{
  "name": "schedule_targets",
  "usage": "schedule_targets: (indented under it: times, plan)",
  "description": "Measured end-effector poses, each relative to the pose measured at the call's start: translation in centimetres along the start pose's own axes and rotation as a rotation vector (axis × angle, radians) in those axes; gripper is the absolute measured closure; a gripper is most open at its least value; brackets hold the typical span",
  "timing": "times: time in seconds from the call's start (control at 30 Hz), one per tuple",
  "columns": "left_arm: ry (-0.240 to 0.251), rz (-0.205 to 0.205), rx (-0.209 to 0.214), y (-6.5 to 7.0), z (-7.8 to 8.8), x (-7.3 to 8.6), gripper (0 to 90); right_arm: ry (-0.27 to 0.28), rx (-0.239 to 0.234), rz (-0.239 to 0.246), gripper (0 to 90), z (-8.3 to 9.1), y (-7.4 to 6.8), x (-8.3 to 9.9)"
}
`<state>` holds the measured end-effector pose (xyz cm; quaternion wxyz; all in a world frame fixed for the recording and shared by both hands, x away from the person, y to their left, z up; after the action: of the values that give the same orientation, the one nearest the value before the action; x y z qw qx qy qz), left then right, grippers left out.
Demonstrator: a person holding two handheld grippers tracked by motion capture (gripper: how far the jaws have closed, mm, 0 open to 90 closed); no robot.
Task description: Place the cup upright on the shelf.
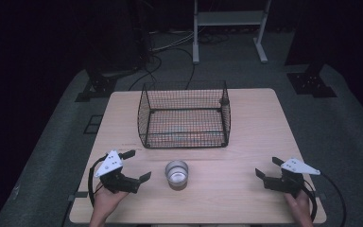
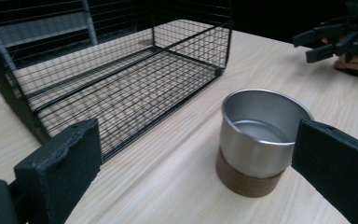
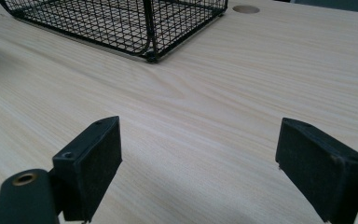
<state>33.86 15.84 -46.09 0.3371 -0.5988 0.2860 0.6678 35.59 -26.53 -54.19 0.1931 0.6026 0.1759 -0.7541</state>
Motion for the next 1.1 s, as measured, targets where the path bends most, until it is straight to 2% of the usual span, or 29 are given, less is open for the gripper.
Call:
schedule_targets:
  times: [0.23, 0.4, 0.6, 0.73, 1.1]
  plan:
    - [-0.012, -0.029, 0.055, 1.5, -1.2, -1.0, 0.7, 0.000, -0.001, 0.001, 13.6, 0.0, 0.0, 0.0]
    - [-0.039, -0.045, 0.084, 2.2, -1.9, -1.2, 0.7, 0.000, -0.002, 0.001, 13.6, 0.0, 0.0, 0.0]
    - [-0.047, -0.052, 0.115, 3.1, -2.6, -1.4, 0.7, 0.000, -0.003, 0.001, 13.6, 0.0, 0.0, 0.0]
    - [-0.063, -0.065, 0.149, 3.8, -3.3, -1.6, 0.7, 0.000, -0.003, 0.000, 13.6, 0.0, 0.0, 0.0]
    - [-0.116, -0.081, 0.185, 4.9, -4.5, -1.1, 0.7, 0.001, -0.005, 0.002, 13.6, 0.0, 0.0, 0.0]
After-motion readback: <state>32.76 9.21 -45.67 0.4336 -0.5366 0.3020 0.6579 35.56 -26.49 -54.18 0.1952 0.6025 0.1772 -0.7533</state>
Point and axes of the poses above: each handheld gripper's, and its own axes: z roughly backward along the jaws, x roughly out of its underside, y roughly to its right, the point moved 10 cm from there along -z, roughly forward along the jaws, and after that the axes turned 14 degrees about y, right-handed, at the moved point
